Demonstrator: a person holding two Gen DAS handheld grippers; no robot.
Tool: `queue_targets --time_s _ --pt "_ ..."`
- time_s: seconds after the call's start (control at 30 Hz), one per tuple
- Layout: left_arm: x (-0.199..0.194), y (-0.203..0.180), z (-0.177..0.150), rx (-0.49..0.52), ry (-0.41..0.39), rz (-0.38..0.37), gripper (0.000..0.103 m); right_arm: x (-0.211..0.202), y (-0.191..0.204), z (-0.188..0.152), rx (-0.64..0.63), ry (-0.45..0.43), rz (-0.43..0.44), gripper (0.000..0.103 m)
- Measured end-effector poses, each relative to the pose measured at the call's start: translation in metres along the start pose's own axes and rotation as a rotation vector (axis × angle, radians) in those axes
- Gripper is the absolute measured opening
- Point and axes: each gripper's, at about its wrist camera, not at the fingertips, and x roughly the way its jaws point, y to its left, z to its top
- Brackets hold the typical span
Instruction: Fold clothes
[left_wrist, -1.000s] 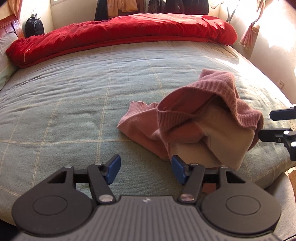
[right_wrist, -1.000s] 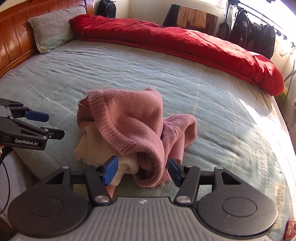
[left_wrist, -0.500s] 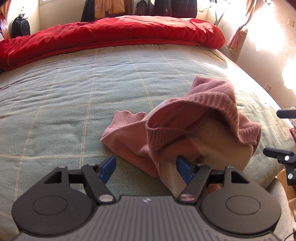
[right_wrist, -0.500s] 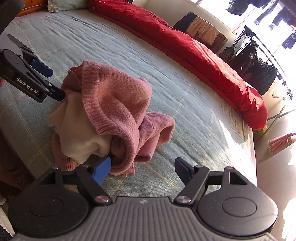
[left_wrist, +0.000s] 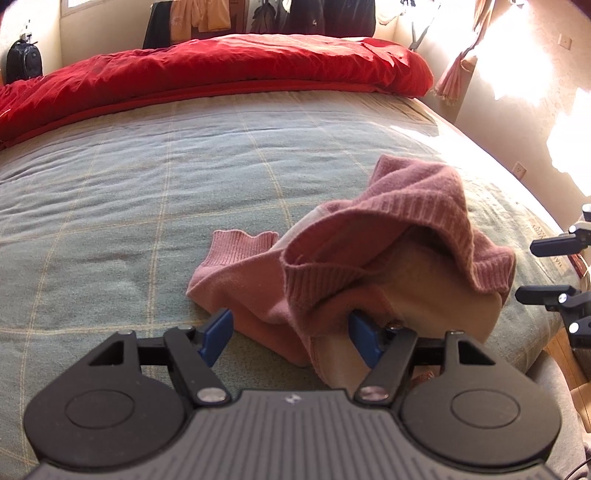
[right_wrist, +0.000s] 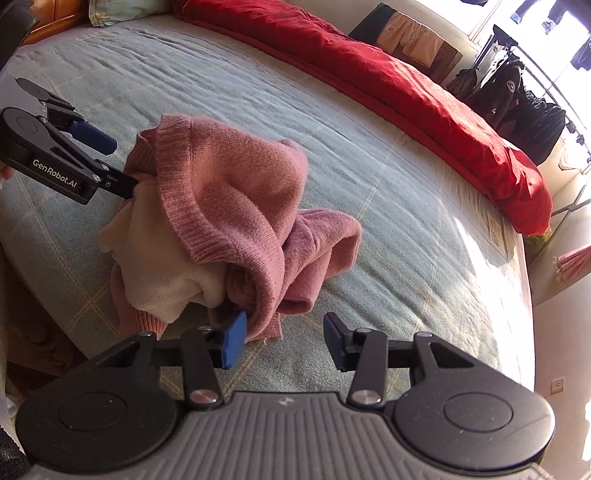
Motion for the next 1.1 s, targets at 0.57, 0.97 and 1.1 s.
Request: queue_targets --time_s 0.57,0.97,1.1 --pt "0.016 0.032 -0.001 -0.086 -0.078 -0.216 0.031 -0.003 -0.013 -0.005 0.054 -0.026 0.079 0.051" --pt "0.034 0.046 0.005 -0.189 -0.069 -0.282 0.043 0.015 -0.010 -0.005 0.052 -0.061 0.159 0.045" --pt "0.034 0.043 0.008 -0.180 -0.065 -0.273 0.043 0.026 -0.014 -0.003 0.079 -0.028 0.173 0.013"
